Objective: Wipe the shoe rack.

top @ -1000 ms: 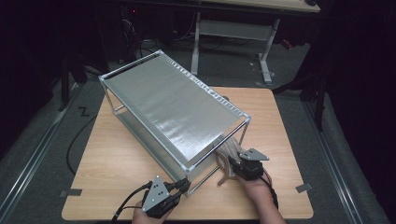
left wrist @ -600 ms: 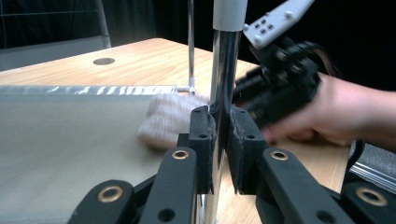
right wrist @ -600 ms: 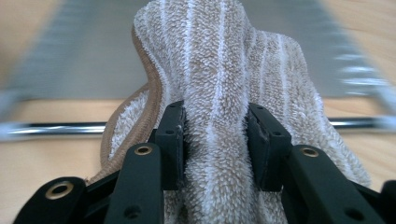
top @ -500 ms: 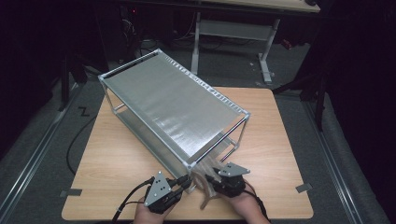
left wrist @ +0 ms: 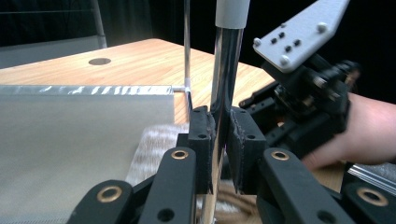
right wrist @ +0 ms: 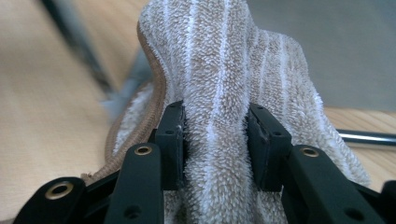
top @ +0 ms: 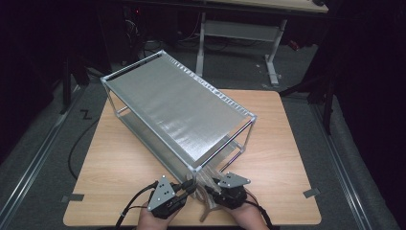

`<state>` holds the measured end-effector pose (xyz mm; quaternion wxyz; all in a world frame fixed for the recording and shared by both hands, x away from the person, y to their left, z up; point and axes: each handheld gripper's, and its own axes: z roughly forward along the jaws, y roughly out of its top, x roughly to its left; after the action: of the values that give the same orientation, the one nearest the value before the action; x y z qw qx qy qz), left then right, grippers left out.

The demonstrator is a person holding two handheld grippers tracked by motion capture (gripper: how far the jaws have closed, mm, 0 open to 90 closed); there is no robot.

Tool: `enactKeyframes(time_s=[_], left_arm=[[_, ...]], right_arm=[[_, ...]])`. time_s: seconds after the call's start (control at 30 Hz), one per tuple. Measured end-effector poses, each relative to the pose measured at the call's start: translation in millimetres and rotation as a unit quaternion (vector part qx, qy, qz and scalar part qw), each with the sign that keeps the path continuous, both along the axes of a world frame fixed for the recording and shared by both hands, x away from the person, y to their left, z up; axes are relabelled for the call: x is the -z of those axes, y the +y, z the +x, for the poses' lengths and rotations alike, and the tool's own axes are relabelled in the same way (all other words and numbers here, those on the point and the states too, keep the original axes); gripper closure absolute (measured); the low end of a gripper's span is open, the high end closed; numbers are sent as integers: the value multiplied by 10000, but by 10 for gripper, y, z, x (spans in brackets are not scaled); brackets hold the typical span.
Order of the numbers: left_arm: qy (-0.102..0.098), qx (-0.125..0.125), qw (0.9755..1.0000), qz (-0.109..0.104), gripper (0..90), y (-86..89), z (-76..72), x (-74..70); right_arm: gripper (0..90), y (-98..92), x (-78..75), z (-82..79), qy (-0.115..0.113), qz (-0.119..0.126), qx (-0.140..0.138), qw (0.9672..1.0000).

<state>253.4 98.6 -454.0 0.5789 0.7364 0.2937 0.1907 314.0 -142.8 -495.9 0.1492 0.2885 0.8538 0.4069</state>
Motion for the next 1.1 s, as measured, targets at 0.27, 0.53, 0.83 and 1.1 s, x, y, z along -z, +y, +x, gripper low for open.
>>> enactKeyframes(time_s=[0.27,0.53,0.83,1.1], left_arm=[[-51,13,10000,46,804,7,-45,-2],[-70,34,9999,79,805,34,-105,-4],[21,95,9999,-33,795,44,-102,-10],[-51,60,10000,-29,777,68,-129,-10]], right_arm=[[612,-396,12,308,-125,-111,915,9957],[607,-785,37,546,-277,-235,1822,9826],[423,-744,-40,514,-185,-143,1577,9872],[371,-764,-8,552,113,-159,1467,9890]])
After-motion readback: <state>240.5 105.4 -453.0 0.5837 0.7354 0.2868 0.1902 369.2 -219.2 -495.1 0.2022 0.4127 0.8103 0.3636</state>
